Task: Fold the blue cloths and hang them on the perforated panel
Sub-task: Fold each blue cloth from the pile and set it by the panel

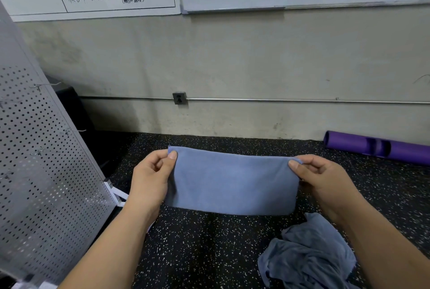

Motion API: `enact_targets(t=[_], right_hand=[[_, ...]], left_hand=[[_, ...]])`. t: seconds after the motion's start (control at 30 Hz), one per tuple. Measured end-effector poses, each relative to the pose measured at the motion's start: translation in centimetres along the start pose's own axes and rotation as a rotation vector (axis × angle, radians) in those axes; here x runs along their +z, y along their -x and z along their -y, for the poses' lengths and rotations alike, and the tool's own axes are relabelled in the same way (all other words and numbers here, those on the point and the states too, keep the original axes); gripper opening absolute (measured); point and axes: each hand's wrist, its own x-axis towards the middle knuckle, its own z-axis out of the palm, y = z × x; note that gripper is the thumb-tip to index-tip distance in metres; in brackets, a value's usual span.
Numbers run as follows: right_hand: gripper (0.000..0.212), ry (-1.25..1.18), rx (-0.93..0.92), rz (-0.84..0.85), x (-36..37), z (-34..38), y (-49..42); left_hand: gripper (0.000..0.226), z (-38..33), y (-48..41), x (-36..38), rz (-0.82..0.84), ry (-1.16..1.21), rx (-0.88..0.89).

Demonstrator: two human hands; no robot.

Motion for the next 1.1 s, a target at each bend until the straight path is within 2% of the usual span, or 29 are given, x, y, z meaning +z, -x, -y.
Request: enact_targets(t=[0.17,0.23,0.3,0.37,0.47,0.57,0.63,0.7,0.8,0.9,1.0,1.1], right_hand=[[0.022,-0.242,0.051,-0.017,0.1,0.0,-0.5],[0.023,-0.175,0.049,-0.029,0.4,-0.1,-0.5],[0.02,-0.115,0.001,-0.119,0.5,-0.1,-0.5],[0.007,0.058,-0.082,-0.186,0.4,-0.1,-0.4],[0.009,0.424,-0.204,-0.17,0.5,-0.3,-0.1],[0.009,0.642,-0.279,-0.227,0.9,-0.3,0.4],[0.008,0.706,-0.271,-0.236,1.2,-0.4,0.4],[0.007,0.638,-0.207,-0.224,1.4,-0.9,0.2],[0.005,0.372,-0.083,-0.161,1.5,-0.8,0.2],[0.022,0.215,0.034,-0.053,1.3,-0.5,0.2],[0.034,0.164,0.104,0.023,0.9,-0.7,0.0],[0.029,0.153,0.091,0.03,0.9,-1.0,0.1]], left_hand=[[0.013,0.1,0.1,0.6,0.009,0.016,0.023],[0.014,0.1,0.3,0.7,0.032,-0.005,0.026],[0.014,-0.1,0.3,0.7,0.01,-0.006,0.051],[0.013,-0.2,0.3,0.6,-0.011,-0.046,0.104],[0.012,0.1,0.3,0.4,0.004,-0.18,0.133],[0.012,-0.2,0.7,0.5,-0.009,-0.281,0.167],[0.013,-0.4,0.8,0.6,-0.03,-0.311,0.183],[0.012,-0.1,0.6,0.5,-0.033,-0.287,0.148],[0.01,0.1,0.4,0.4,-0.045,-0.218,0.038],[0.011,0.4,0.3,0.3,-0.011,-0.113,-0.116],[0.025,0.6,0.1,-0.1,0.079,-0.081,-0.26],[0.032,0.5,0.0,-0.3,0.114,-0.088,-0.262]])
